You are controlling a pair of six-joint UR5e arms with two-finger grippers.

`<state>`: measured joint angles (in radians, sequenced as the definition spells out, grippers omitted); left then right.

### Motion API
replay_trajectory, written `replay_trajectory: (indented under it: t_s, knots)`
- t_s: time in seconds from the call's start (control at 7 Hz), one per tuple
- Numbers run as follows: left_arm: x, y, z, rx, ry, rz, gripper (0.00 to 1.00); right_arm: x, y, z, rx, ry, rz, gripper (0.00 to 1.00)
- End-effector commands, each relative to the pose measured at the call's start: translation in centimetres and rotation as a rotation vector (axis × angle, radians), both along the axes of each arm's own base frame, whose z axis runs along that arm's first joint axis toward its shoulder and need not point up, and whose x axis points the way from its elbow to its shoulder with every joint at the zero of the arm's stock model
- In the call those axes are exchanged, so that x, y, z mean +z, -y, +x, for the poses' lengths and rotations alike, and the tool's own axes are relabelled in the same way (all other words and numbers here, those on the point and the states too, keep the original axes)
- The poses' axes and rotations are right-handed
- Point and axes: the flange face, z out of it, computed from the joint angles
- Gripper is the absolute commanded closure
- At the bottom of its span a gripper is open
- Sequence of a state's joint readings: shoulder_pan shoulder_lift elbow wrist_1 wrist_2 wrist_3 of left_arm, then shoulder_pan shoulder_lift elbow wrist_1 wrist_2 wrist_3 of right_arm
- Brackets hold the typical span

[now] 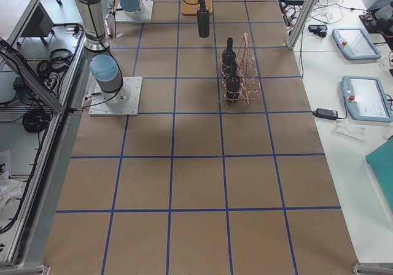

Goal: Take wine from basket and place on tray
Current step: 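Carry the bottle with the right gripper toward the wooden tray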

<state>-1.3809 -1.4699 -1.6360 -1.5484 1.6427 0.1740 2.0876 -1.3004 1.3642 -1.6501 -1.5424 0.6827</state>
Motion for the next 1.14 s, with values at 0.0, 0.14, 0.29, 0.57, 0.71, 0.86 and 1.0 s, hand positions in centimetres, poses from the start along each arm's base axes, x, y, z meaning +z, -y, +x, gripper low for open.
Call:
replay_trajectory:
  t_s: [0.0, 0.14, 0.29, 0.57, 0.71, 0.86, 1.0]
  knots:
    - [-0.5, 0.1, 1.4, 0.011, -0.007, 0.011, 0.00, -1.9, 1.1, 5.7, -0.028, 0.005, -0.028, 1.00]
    - [-0.7, 0.1, 1.3, 0.010, -0.007, 0.018, 0.00, -2.8, 1.8, 8.0, -0.049, 0.008, -0.027, 1.00]
    - [-0.9, 0.0, 1.3, 0.009, -0.008, 0.020, 0.00, -3.0, 1.7, 9.4, -0.037, 0.020, -0.041, 1.00]
    - [-1.0, 0.0, 1.2, 0.007, -0.010, 0.023, 0.00, -4.5, 1.2, 11.1, -0.030, 0.032, -0.026, 1.00]
    - [-1.0, 0.0, 1.3, 0.007, -0.007, 0.026, 0.00, -4.5, 1.3, 11.4, -0.028, 0.044, -0.041, 1.00]
    - [-1.0, 0.0, 1.3, 0.007, -0.002, 0.029, 0.00, -4.6, 1.3, 11.5, -0.027, 0.045, -0.044, 0.89]
    - [-1.0, 0.1, 1.3, 0.007, -0.006, 0.025, 0.00, -4.8, 1.3, 11.4, -0.027, 0.041, -0.042, 0.70]
